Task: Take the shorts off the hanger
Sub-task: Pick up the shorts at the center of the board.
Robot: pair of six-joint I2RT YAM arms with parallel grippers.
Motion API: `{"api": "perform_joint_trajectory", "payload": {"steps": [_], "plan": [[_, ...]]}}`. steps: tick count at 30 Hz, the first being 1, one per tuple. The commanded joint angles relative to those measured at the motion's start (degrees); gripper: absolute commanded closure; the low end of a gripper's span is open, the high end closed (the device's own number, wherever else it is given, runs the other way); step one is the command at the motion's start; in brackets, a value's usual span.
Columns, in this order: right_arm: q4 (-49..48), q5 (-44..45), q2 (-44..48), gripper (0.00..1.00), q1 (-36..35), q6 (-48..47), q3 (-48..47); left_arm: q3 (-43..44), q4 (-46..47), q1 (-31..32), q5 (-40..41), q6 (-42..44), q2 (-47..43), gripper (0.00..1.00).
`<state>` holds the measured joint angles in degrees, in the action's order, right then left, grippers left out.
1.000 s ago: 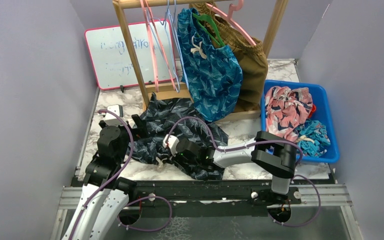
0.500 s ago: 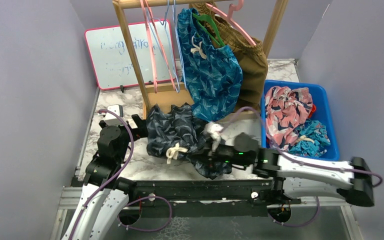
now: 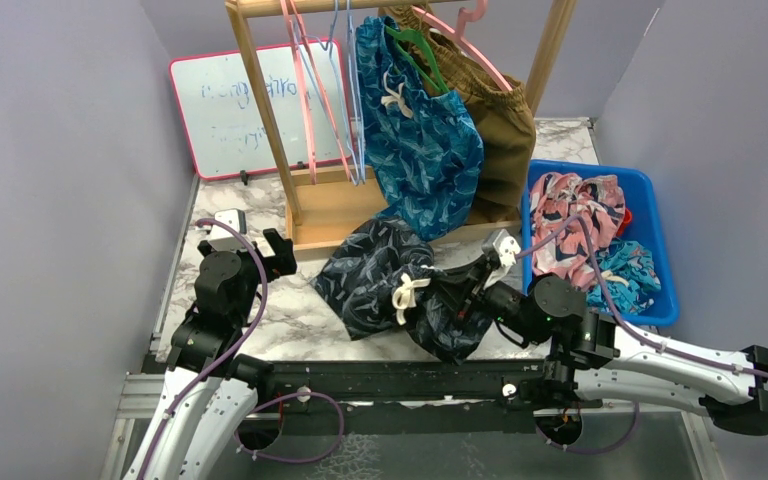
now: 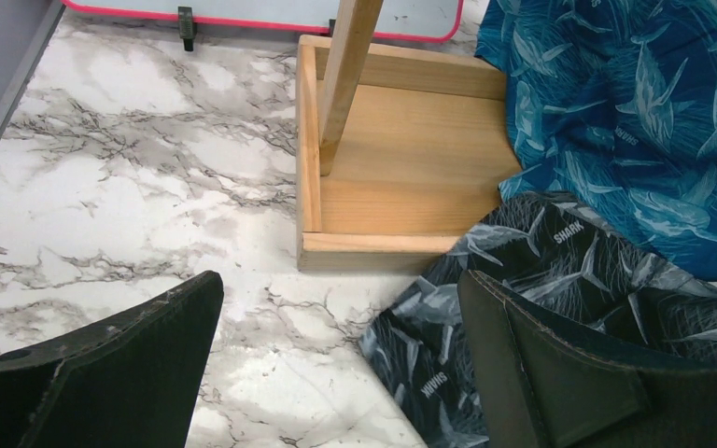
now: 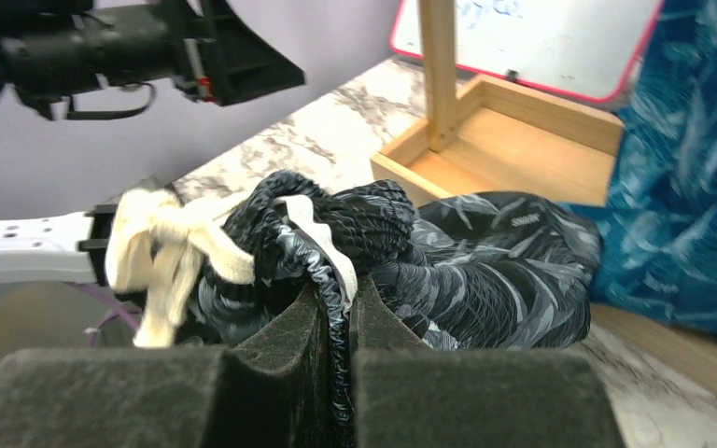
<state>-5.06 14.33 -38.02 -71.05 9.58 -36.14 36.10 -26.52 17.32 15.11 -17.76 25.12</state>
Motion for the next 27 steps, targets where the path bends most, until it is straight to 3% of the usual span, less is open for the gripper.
{"api": "perform_joint_trajectory", "payload": {"steps": [1, 4, 10, 18, 22, 27], "plan": [[-1.4, 8.8, 2.6, 0.99, -0.2, 2.0, 1.2, -0.2, -0.1, -0.2, 1.5, 0.0, -0.1, 0.01], [-3.1, 6.5, 4.7, 0.99, -0.1, 0.5, 0.2, -0.2, 0.0, -0.2, 1.5, 0.0, 0.0, 0.01], [10.2, 11.4, -2.5, 0.99, -0.1, 1.1, -7.4, -0.2, 0.0, -0.2, 1.5, -0.1, 0.4, 0.01], [20.6, 16.4, -29.2, 0.99, 0.0, 10.7, -16.1, -0.2, 0.1, -0.3, 1.1, -0.1, 0.8, 0.01], [21.3, 16.6, -44.0, 0.98, 0.4, 10.2, -23.6, -0.1, 0.1, -0.3, 1.1, -0.1, 0.7, 0.01], [26.7, 15.7, -59.4, 0.90, 2.4, 11.0, -34.8, -0.1, 0.1, -0.3, 0.9, 0.0, 0.5, 0.01]]}}
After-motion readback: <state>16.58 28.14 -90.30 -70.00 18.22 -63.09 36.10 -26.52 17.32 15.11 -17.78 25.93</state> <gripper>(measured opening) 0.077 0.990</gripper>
